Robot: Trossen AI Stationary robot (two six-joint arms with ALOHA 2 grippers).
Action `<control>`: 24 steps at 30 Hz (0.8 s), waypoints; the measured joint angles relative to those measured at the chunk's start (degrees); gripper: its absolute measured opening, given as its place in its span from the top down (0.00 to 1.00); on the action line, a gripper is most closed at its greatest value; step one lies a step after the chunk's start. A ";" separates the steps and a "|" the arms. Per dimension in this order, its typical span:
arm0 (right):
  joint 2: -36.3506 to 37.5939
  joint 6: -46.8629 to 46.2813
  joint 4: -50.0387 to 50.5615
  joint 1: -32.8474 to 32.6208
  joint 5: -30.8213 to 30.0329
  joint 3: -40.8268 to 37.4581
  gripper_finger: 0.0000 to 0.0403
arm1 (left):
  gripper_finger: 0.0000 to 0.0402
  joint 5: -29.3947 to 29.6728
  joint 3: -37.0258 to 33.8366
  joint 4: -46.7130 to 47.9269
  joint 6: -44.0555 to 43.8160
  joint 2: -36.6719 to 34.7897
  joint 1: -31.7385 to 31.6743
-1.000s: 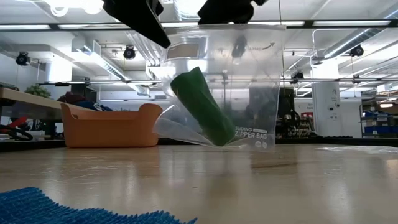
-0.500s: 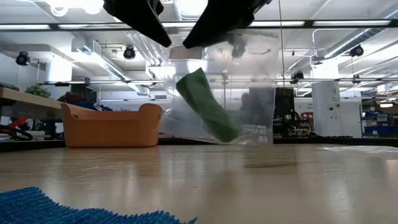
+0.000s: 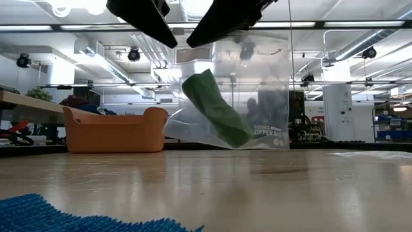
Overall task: Roll bandage
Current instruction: Close the transparent zip bag
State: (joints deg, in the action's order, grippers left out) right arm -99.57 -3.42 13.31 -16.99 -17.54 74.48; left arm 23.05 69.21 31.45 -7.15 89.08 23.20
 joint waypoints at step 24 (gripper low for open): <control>0.02 -0.57 0.47 0.00 1.25 -0.07 1.00 | 0.97 0.62 -0.11 -4.80 1.02 3.17 -0.10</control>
State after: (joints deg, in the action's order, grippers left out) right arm -99.55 -3.99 13.78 -16.99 -16.29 74.41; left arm 23.67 69.10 26.65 -6.13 92.25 23.10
